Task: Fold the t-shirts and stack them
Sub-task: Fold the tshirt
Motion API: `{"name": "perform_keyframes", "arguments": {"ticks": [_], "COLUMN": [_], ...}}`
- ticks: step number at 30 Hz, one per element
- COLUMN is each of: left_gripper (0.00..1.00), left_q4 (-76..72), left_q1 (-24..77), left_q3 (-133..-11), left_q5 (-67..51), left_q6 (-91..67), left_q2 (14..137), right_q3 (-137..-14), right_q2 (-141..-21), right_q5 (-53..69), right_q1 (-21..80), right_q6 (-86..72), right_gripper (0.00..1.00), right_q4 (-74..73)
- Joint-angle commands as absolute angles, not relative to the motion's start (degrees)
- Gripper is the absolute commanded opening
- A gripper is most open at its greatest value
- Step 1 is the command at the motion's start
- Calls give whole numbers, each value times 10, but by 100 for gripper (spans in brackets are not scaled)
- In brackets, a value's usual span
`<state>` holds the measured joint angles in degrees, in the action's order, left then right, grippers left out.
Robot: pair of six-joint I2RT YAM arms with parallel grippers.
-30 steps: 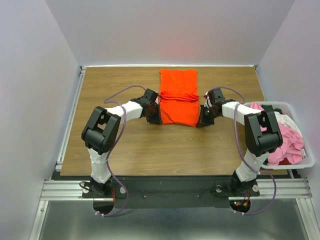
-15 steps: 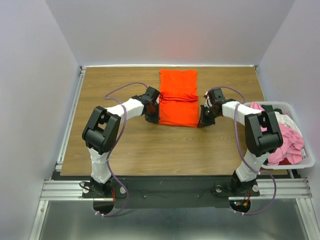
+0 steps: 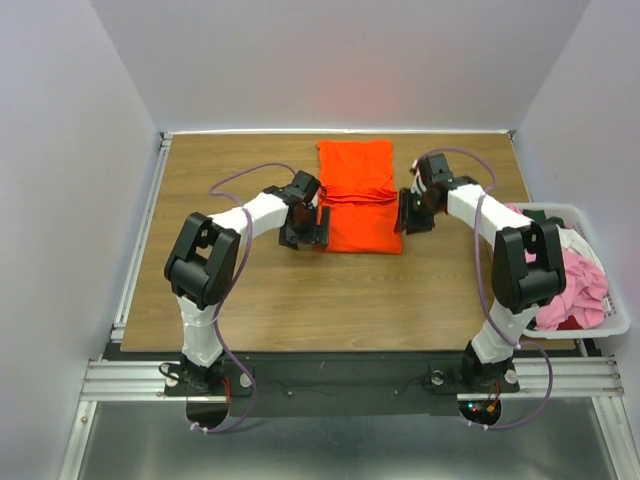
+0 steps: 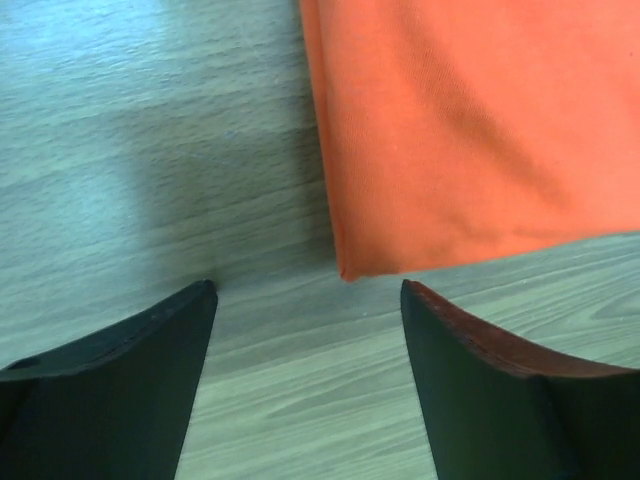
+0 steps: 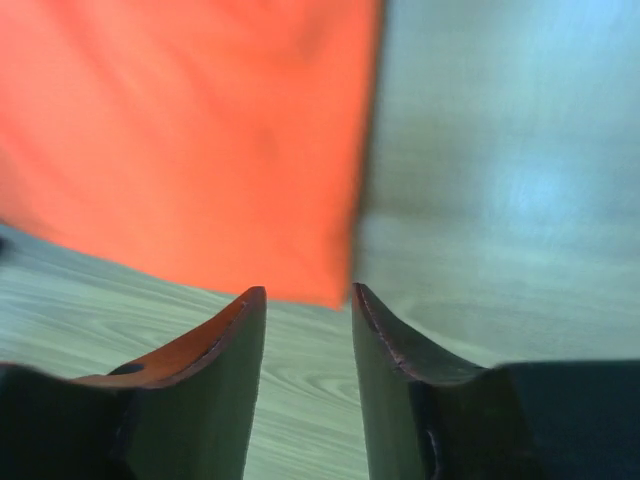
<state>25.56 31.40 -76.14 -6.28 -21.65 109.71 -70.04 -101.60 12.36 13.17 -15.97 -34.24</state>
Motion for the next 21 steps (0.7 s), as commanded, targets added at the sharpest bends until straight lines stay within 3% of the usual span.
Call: {"name": "perform_keyframes", "arguments": {"ticks": [1, 3, 5, 13, 21], "left_gripper": [90, 90, 82, 36, 32], "left_q4": [316, 330, 342, 294, 240], "left_q1": [306, 304, 306, 324, 342], "left_q3": [-817, -835, -859, -882, -918], "left_q5": [-45, -30, -27, -93, -118], "left_q6": [-210, -213, -218, -244, -258], "left_q2": [1055, 1040, 1029, 1044, 1113], "right_q3": [-809, -837, -881, -1004, -1061], "right_q2": [-995, -1012, -1045, -1164, -1239], "right_q5": [124, 147, 158, 176, 171], "right_q1": [131, 132, 138, 178, 187], "right_q6": [-146, -149, -154, -171, -173], "right_gripper": [50, 52, 52, 44, 38], "right_q4": [-362, -364, -364, -363, -363]}}
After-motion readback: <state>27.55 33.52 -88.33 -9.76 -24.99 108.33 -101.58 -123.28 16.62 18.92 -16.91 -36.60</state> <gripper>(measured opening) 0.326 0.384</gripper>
